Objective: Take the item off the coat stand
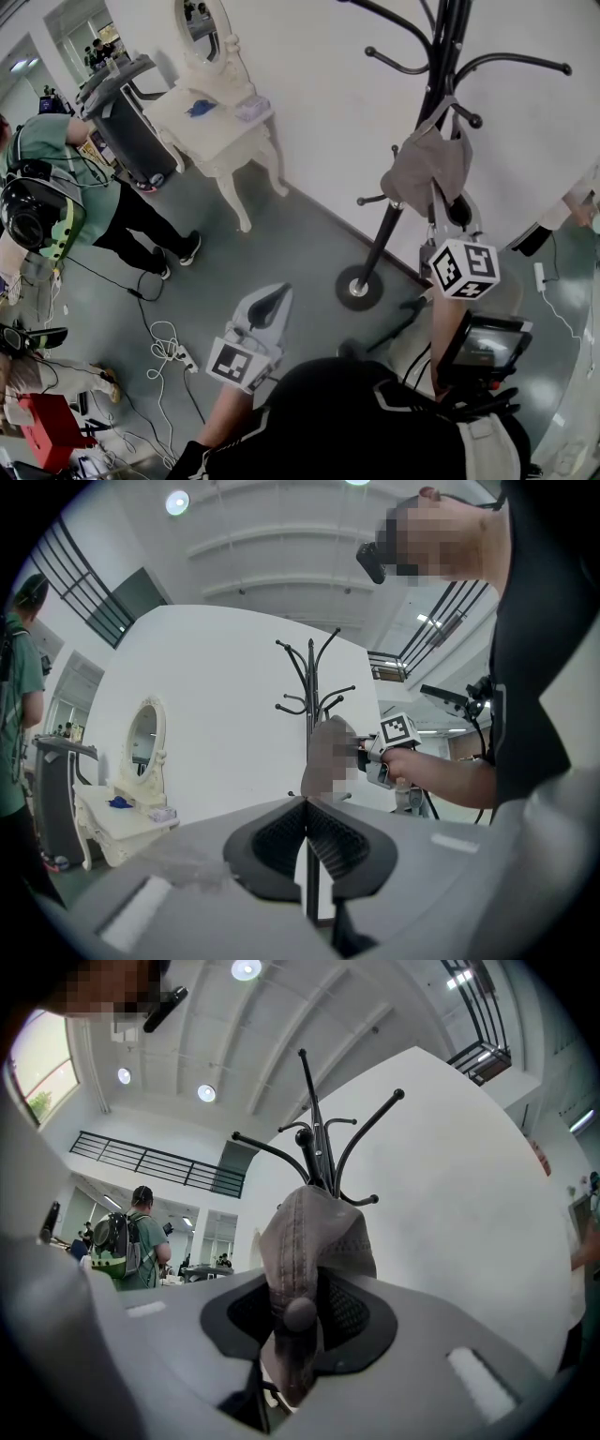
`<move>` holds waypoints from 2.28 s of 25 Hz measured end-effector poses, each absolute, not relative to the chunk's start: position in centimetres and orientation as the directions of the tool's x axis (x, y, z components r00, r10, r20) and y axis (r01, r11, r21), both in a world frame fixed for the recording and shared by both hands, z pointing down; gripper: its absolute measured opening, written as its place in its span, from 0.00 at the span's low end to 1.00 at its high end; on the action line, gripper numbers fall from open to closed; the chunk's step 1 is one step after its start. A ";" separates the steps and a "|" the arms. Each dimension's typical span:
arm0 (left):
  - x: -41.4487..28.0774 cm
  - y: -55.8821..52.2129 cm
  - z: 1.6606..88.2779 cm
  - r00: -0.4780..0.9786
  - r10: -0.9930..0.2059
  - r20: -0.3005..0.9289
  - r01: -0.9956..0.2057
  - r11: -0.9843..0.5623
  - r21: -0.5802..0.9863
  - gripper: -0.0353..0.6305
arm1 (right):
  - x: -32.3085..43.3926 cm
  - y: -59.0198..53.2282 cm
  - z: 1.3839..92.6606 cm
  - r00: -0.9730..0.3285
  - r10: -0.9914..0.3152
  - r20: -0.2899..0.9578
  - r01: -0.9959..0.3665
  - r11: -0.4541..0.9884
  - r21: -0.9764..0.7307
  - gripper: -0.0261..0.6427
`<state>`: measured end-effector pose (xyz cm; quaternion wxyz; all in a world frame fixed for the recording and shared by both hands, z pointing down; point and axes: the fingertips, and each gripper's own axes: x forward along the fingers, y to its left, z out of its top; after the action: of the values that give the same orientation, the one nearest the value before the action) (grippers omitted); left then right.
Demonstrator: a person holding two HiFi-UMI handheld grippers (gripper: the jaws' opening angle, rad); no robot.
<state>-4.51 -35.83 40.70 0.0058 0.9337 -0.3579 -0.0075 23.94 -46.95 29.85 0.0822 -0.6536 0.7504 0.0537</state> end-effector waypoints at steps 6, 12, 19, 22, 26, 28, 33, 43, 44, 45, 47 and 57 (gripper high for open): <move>-4.7 -35.4 40.6 0.742 -0.670 -0.011 -0.670 -0.742 0.008 0.04 | 24.1 -46.3 29.1 -0.125 -0.970 -0.207 -0.991 0.132 -0.020 0.16; -4.8 -35.3 40.5 0.736 -0.677 -0.025 -0.676 -0.736 0.023 0.04 | 24.4 -46.1 28.6 -0.121 -0.970 -0.211 -0.992 0.128 -0.017 0.13; -4.4 -35.4 40.5 0.736 -0.676 -0.028 -0.675 -0.737 0.041 0.04 | 24.6 -45.8 28.0 -0.124 -0.968 -0.220 -0.991 0.130 -0.013 0.12; -4.2 -35.2 40.7 0.743 -0.669 -0.028 -0.669 -0.743 0.023 0.04 | 24.9 -45.5 27.7 -0.123 -0.966 -0.226 -0.992 0.129 -0.011 0.11; -4.3 -33.8 40.6 0.748 -0.664 -0.028 -0.663 -0.748 0.013 0.04 | 24.8 -43.7 26.8 -0.121 -0.964 -0.236 -0.992 0.126 -0.007 0.11; -4.4 -32.9 40.6 0.748 -0.664 -0.021 -0.663 -0.748 0.022 0.04 | 24.6 -42.8 26.5 -0.122 -0.963 -0.240 -0.992 0.127 -0.007 0.11; -4.5 -32.7 40.5 0.750 -0.661 -0.027 -0.661 -0.750 0.010 0.04 | 24.5 -42.6 26.0 -0.124 -0.962 -0.245 -0.992 0.129 -0.005 0.11; -5.9 -31.8 40.3 0.741 -0.671 -0.039 -0.670 -0.742 0.038 0.04 | 23.4 -41.0 24.3 -0.121 -0.951 -0.283 -0.992 0.124 0.009 0.10; -6.0 -31.8 40.4 0.741 -0.670 -0.042 -0.669 -0.743 0.035 0.04 | 23.3 -40.9 24.3 -0.122 -0.951 -0.286 -0.992 0.125 0.010 0.10; -6.0 -31.8 40.4 0.742 -0.670 -0.042 -0.669 -0.743 0.037 0.04 | 23.2 -40.9 24.2 -0.123 -0.950 -0.288 -0.992 0.125 0.011 0.10; -6.0 -31.9 40.5 0.743 -0.668 -0.039 -0.667 -0.744 0.039 0.04 | 23.2 -40.7 24.1 -0.124 -0.949 -0.291 -0.992 0.126 0.011 0.10; -5.2 -32.3 40.6 0.768 -0.639 -0.047 -0.639 -0.769 0.009 0.04 | 23.5 -39.4 23.5 -0.119 -0.942 -0.312 -0.992 0.125 0.001 0.10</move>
<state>-5.24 -32.29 40.65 -0.0037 0.9402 -0.3397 -0.0238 23.50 -39.36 23.52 0.1184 -0.6532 0.7405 0.1050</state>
